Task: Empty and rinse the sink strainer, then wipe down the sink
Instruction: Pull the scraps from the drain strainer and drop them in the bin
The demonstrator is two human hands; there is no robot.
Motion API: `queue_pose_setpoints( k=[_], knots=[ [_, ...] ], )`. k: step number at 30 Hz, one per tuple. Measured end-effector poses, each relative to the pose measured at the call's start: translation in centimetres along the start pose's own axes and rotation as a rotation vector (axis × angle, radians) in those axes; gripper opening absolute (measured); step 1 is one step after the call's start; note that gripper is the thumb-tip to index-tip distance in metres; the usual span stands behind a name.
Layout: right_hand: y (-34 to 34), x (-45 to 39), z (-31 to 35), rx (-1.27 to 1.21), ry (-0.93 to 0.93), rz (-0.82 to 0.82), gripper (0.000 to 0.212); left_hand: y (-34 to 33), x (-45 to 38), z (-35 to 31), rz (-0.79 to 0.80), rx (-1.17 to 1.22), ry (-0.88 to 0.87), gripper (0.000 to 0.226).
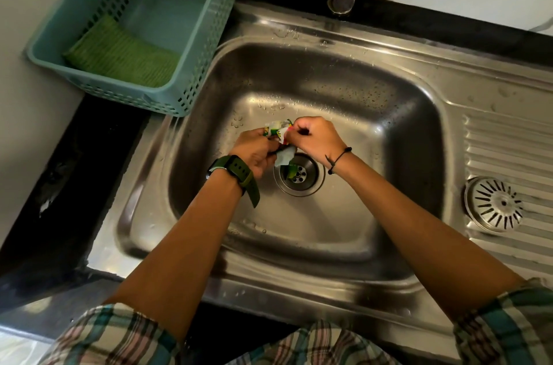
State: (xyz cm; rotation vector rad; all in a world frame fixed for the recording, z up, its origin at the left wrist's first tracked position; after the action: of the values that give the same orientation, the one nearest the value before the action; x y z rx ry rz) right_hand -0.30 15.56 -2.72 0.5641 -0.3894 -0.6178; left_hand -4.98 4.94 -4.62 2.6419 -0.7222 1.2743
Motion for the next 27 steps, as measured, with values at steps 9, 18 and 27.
queue_pose_setpoints(
  k=[9, 18, 27],
  knots=[
    [-0.2, -1.4, 0.1, 0.137, 0.014, 0.019, 0.023, 1.0, -0.6, -0.6, -0.062, -0.053, 0.027, 0.018],
    [-5.0, 0.5, -10.8, 0.417, -0.381, 0.144, 0.032, 3.4, -1.3, 0.4, -0.189, -0.115, 0.036, 0.019],
    [-7.9, 0.2, -9.5, 0.601, -0.278, 0.119, 0.029, 3.8, -0.9, 0.6, -0.211, -0.126, 0.058, 0.020]
  ],
)
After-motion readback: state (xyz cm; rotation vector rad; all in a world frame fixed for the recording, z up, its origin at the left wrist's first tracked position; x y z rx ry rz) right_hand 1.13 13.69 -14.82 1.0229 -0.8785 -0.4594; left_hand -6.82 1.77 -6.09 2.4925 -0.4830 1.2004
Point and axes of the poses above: each hand's wrist, its own x-axis away from the middle knuckle, its own y-axis out of the back of the hand, z = x × y, the point moved 8 cm from there along -x, towards the middle knuckle, and after that the axes turned 9 degrees about -z, right-handed, at the moved point
